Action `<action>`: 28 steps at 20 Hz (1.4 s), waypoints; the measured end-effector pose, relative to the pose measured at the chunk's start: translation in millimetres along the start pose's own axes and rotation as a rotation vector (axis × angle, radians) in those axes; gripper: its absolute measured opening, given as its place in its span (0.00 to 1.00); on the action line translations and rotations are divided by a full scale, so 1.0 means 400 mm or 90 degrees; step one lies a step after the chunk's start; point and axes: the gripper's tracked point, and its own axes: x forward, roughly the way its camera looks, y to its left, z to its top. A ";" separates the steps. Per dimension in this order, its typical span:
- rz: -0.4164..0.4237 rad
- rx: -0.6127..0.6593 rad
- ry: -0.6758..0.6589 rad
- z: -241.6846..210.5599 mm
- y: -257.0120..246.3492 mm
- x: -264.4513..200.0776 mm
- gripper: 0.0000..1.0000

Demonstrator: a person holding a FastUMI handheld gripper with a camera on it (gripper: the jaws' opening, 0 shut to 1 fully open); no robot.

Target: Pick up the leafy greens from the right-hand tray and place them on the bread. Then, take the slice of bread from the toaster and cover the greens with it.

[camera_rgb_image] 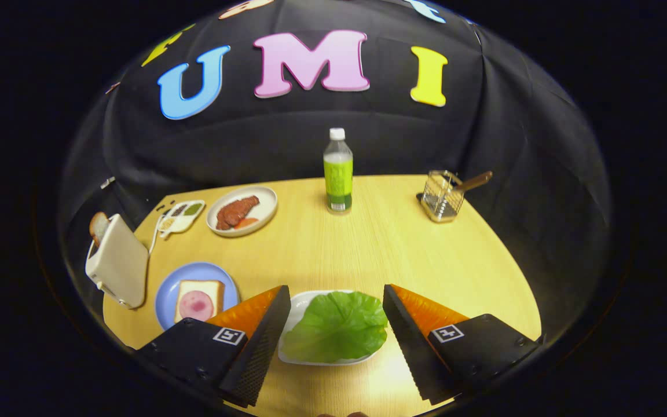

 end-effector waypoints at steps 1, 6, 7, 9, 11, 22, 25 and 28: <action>-0.006 0.005 0.026 -0.036 0.001 0.021 1.00; -0.022 0.024 0.096 -0.159 0.012 0.070 0.99; -0.026 0.022 0.105 -0.175 0.015 0.075 0.99; -0.033 0.025 0.123 -0.203 0.025 0.083 0.99; -0.041 0.037 0.144 -0.224 0.026 0.096 0.98; -0.059 0.036 0.182 -0.229 0.071 0.106 0.57; -0.048 0.035 0.194 -0.230 0.072 0.102 0.45; -0.051 0.067 0.193 -0.225 0.054 0.095 0.27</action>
